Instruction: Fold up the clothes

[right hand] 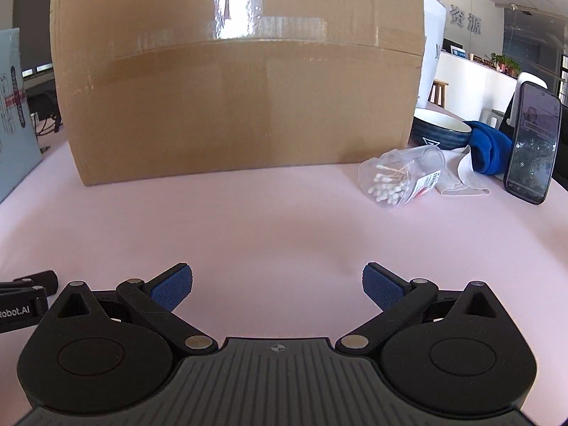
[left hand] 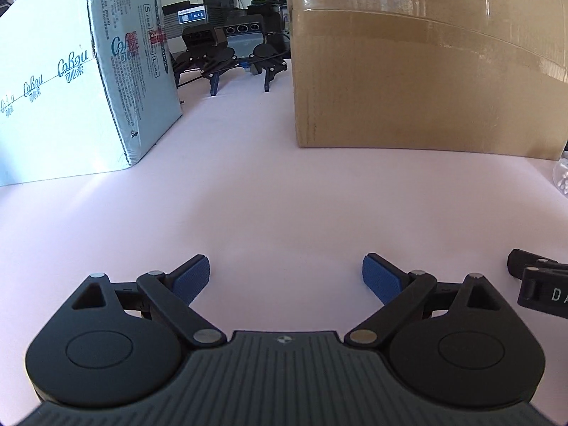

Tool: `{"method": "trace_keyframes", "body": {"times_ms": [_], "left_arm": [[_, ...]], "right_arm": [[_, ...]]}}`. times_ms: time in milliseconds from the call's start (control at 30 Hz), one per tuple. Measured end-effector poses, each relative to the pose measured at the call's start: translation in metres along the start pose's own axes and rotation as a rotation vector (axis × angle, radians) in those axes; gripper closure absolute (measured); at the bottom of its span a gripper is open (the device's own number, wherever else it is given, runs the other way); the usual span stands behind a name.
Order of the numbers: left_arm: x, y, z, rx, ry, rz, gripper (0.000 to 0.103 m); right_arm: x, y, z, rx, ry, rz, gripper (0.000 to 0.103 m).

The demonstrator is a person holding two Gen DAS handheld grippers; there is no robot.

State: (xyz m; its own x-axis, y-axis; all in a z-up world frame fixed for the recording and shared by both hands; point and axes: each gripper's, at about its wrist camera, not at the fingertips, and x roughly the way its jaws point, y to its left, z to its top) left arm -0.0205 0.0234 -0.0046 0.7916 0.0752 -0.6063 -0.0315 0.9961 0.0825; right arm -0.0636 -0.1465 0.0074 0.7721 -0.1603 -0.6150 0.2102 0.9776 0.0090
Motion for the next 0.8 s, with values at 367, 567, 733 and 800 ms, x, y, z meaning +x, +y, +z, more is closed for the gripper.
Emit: {"method": "trace_keyframes", "body": {"times_ms": [367, 567, 733, 800], "left_arm": [[0.0016, 0.0033, 0.0002, -0.048, 0.012, -0.018, 0.000], [0.0027, 0.0026, 0.0003, -0.047, 0.012, -0.017, 0.000], [0.0032, 0.0027, 0.0003, -0.048, 0.012, -0.018, 0.000], [0.0035, 0.0029, 0.0004, -0.048, 0.012, -0.018, 0.000]], "right_arm": [[-0.0027, 0.0060, -0.0019, -0.007, 0.001, -0.004, 0.000], [-0.0061, 0.0057, -0.0032, -0.004, 0.002, -0.002, 0.000], [0.0003, 0.0022, -0.0016, -0.004, 0.004, -0.002, 0.000], [0.0005, 0.0019, -0.0005, -0.005, 0.004, -0.003, 0.000]]}}
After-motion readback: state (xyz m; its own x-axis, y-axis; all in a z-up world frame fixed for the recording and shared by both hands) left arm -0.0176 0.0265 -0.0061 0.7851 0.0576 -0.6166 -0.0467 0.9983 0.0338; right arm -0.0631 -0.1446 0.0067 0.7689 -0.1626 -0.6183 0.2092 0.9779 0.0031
